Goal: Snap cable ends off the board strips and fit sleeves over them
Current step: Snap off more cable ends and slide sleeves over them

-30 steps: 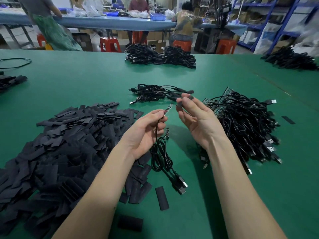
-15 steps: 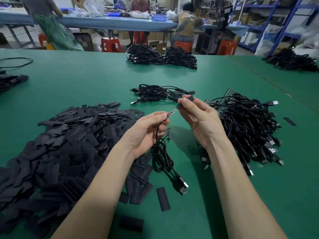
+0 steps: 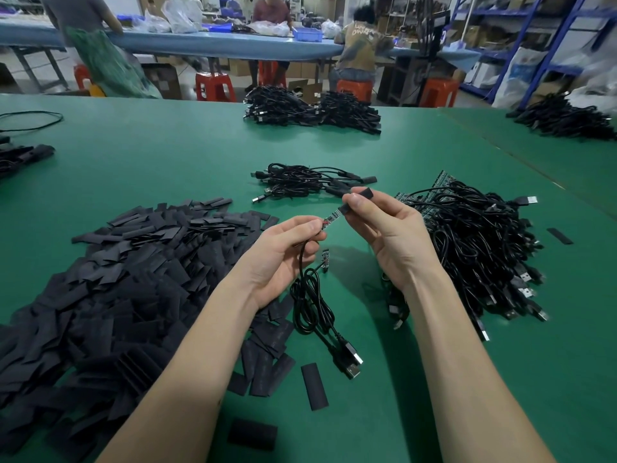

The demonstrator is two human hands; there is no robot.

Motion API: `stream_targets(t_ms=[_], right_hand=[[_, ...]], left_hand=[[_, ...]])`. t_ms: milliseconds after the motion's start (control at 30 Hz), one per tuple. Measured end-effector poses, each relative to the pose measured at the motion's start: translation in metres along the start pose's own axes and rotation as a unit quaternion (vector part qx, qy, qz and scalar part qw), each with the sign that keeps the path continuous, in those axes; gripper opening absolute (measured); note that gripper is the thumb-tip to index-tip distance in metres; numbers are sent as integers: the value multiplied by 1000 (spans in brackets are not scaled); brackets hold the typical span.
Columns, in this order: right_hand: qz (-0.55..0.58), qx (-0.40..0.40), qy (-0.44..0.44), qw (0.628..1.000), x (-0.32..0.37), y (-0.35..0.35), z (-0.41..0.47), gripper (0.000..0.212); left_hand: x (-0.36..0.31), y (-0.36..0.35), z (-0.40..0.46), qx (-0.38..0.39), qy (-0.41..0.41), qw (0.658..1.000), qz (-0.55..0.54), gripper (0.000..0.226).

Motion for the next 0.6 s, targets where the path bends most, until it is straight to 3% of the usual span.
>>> stream_targets(t_ms=[267, 433, 600], right_hand=[[-15, 32, -13, 999, -5, -4, -2, 14], [-23, 82, -42, 995, -8, -6, -6, 12], [-59, 86, -17, 994, -2, -8, -6, 20]], left_hand=[[-1, 1, -1, 25, 3, 1000, 15, 4], [0, 0, -2, 28, 11, 999, 22, 9], [-3, 2, -2, 28, 0, 999, 26, 18]])
Point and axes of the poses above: each hand's wrist, its own z-axis towards the middle knuckle, its own y-axis out of the back of the hand, x = y × z, the point moved 9 cm from there along z, towards the middle knuckle, and after that the axes turned 12 degrees about -z, right-handed, at the moved point
